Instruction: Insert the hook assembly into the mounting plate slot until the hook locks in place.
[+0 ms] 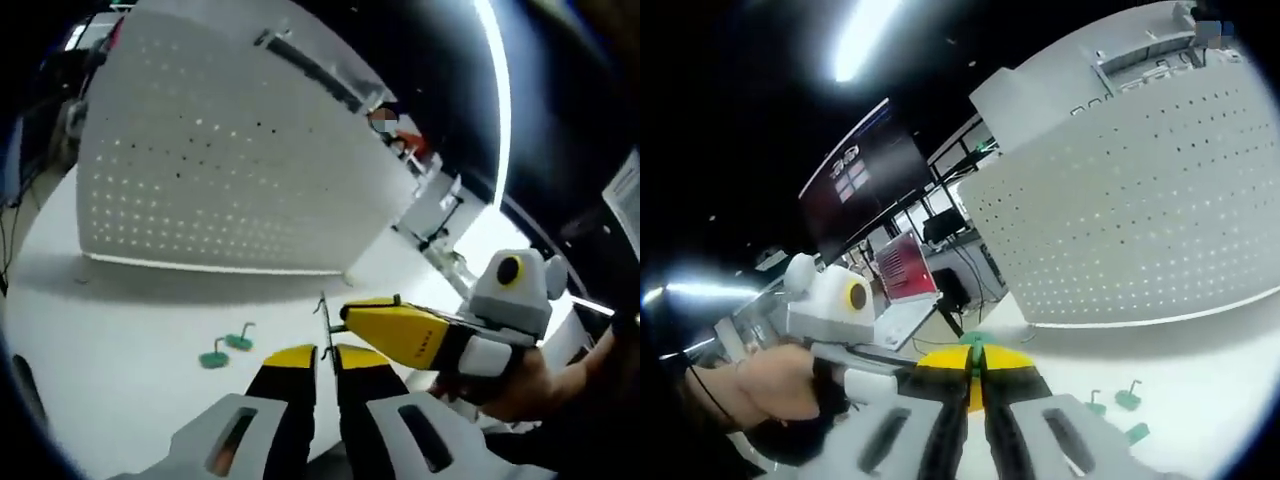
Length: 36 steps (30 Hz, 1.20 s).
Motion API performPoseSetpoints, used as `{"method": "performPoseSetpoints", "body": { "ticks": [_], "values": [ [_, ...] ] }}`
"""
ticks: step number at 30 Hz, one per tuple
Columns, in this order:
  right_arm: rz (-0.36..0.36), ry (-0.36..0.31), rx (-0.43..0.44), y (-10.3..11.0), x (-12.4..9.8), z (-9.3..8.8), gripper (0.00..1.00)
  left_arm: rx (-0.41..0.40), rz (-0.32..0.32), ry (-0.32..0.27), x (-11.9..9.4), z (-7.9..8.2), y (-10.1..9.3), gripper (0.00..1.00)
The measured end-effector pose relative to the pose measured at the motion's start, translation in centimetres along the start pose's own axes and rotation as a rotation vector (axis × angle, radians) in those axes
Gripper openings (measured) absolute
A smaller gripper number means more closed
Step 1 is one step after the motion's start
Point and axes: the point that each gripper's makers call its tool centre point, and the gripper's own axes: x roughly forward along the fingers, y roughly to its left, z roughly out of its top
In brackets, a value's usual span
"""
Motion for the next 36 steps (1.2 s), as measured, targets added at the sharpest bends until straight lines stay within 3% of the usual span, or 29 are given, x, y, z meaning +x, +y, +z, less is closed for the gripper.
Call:
{"method": "performPoseSetpoints", "body": {
  "ticks": [8,12,22,25,28,33,36],
  "values": [
    [-0.001,-0.002,-0.064,0.5,-0.1,0.1,0.00,-0.017,-0.007,-0.016,-0.3,0.1,-0.1,0.05],
    [-0.008,-0.004,-0.095,0.7,-0.2,0.1,0.00,0.017,-0.002,-0.018,-0.3,0.1,-0.4,0.03],
    [0.005,0.013,-0.041,0.6,-0.4,1.0,0.05,0.111,0.019,-0.031,-0.6,0.8,-0.7,0.02],
    [0.030,-0.014,0.020,0.8,-1.1,2.5,0.08,0.172,0.053,-0.054,-1.0,1.7,-0.3,0.01],
    [0.031,-0.018,0.029,0.6,-1.6,3.1,0.08,0.233,0.086,-0.062,-1.2,2.3,0.1,0.01],
    [0.036,-0.017,0.047,0.8,-1.7,3.0,0.09,0.286,0.100,-0.090,-1.2,3.0,-0.2,0.01],
    [0.039,-0.014,0.048,1.2,-1.5,2.7,0.09,0.390,0.116,-0.101,-1.0,3.3,-0.7,0.01]
  ]
}}
